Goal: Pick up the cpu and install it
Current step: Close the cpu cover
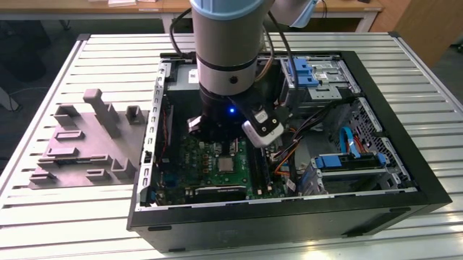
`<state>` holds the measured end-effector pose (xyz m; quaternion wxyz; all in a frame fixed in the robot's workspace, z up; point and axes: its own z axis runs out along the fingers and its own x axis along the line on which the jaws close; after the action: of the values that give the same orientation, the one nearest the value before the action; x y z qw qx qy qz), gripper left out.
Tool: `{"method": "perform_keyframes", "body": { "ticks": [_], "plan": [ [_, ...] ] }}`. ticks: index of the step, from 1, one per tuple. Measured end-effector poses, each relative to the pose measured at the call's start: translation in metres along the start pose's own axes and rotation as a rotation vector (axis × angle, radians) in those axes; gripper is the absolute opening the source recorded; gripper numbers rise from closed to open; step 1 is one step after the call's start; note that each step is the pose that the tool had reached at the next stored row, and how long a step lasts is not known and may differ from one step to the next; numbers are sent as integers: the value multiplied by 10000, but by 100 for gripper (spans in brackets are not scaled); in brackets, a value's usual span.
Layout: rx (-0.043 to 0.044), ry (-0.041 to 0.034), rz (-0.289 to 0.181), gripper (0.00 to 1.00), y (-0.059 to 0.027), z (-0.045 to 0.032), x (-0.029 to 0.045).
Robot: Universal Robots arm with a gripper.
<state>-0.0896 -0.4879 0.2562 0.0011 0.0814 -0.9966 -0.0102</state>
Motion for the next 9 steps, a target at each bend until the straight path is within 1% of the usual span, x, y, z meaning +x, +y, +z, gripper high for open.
{"method": "perform_keyframes", "body": {
  "ticks": [9],
  "plan": [
    [1,34,-1653,11,0,17,0]
  ]
}}
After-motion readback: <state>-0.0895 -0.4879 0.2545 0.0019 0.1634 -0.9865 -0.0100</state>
